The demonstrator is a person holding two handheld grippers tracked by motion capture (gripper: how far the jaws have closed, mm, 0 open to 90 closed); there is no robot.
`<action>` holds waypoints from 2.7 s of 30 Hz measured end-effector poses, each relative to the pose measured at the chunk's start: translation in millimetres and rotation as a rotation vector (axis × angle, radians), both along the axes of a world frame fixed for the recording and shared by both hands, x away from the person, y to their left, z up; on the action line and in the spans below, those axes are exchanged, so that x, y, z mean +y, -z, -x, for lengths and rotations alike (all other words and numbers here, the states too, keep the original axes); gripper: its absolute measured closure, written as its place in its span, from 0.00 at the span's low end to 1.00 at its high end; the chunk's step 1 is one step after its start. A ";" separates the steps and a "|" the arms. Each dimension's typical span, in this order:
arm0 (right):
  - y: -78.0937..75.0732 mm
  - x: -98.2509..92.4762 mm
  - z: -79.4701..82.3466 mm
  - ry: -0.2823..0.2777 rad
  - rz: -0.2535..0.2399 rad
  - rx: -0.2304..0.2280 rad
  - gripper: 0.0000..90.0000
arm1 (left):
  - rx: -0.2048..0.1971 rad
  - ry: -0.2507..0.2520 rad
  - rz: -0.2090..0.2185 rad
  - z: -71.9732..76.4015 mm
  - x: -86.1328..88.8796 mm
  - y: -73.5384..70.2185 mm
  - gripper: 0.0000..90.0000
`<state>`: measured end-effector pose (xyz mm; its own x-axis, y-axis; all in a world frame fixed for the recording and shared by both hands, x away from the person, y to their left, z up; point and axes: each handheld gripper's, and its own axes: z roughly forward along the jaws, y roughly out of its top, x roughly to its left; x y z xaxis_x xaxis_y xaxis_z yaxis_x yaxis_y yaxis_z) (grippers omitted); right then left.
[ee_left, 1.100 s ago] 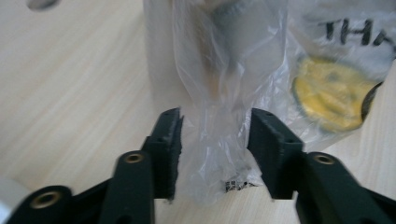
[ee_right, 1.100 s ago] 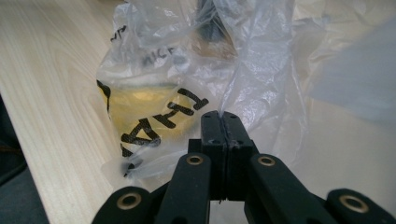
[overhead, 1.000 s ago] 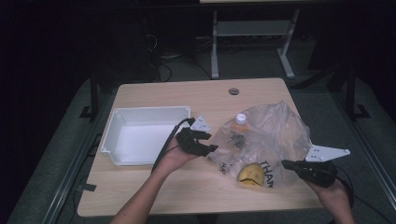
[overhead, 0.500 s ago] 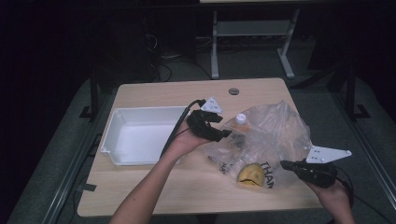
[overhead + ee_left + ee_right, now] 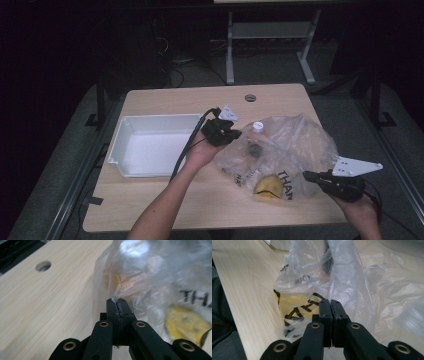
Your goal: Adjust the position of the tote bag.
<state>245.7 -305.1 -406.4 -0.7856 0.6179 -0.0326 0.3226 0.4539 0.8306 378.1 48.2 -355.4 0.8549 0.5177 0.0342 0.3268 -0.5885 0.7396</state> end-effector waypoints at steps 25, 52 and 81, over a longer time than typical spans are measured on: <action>-7.1 25.4 6.2 -0.072 0.079 -0.027 0.98 | 0.092 0.012 -0.044 7.8 16.1 31.7 0.66; -19.8 23.4 9.3 -0.110 0.082 -0.025 0.95 | 0.067 0.095 0.084 -9.9 -7.8 -8.8 0.66; -54.1 34.1 -12.7 -0.049 0.114 -0.016 0.51 | 0.045 0.119 0.070 -1.2 5.3 -4.9 1.00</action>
